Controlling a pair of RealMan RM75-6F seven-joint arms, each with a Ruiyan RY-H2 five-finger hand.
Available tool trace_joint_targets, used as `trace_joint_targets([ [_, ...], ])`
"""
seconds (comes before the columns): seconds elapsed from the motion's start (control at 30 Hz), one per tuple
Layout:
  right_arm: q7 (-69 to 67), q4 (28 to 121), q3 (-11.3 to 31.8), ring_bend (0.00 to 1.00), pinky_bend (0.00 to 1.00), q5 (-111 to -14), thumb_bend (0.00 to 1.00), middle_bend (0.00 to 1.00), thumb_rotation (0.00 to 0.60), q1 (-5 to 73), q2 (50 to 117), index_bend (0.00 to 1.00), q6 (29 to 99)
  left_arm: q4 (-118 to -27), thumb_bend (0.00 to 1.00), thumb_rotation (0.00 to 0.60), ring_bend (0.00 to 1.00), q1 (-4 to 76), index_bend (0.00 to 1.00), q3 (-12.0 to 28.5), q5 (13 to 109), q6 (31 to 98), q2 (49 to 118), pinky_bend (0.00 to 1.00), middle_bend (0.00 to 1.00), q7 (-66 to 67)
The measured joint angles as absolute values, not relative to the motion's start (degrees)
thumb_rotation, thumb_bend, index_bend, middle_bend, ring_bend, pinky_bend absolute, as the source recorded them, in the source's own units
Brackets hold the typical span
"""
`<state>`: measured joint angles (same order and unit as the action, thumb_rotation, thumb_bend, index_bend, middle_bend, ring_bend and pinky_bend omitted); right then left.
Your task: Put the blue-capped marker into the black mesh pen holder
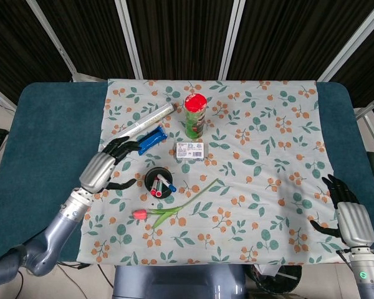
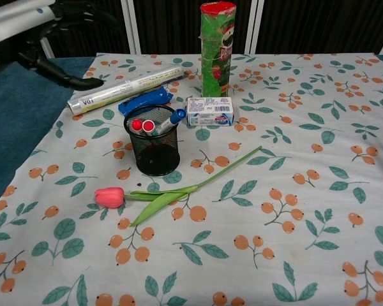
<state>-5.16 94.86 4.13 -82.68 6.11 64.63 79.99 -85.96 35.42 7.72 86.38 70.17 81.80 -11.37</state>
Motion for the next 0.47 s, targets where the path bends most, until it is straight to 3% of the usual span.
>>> trace_joint_targets([
  [0.13,-4.47,94.77,4.04,0.0,0.18,-83.01,0.22,0.0,0.6,6.04,64.73,0.07,80.35,-89.23,0.11,0.6,0.0,30.42,0.01,5.54,86.07,74.87,76.75,0.0,0.0,0.38],
  [0.27,-3.62,94.33,4.02,0.0,0.18,-83.77,0.22,0.0,0.6,5.98,64.96,0.06,81.16,-92.47,0.04,0.6,0.0,23.3,0.0,2.78,85.02,80.94,72.26,0.0,0.0,9.74],
  [0.47,-3.52,94.02,3.83,0.0,0.18,-84.57,0.22,0.0,0.6,5.91,65.15,0.05,81.63,-93.2,0.03,0.6,0.0,15.39,0.0,-0.43,83.26,86.75,69.59,0.0,0.0,9.56],
])
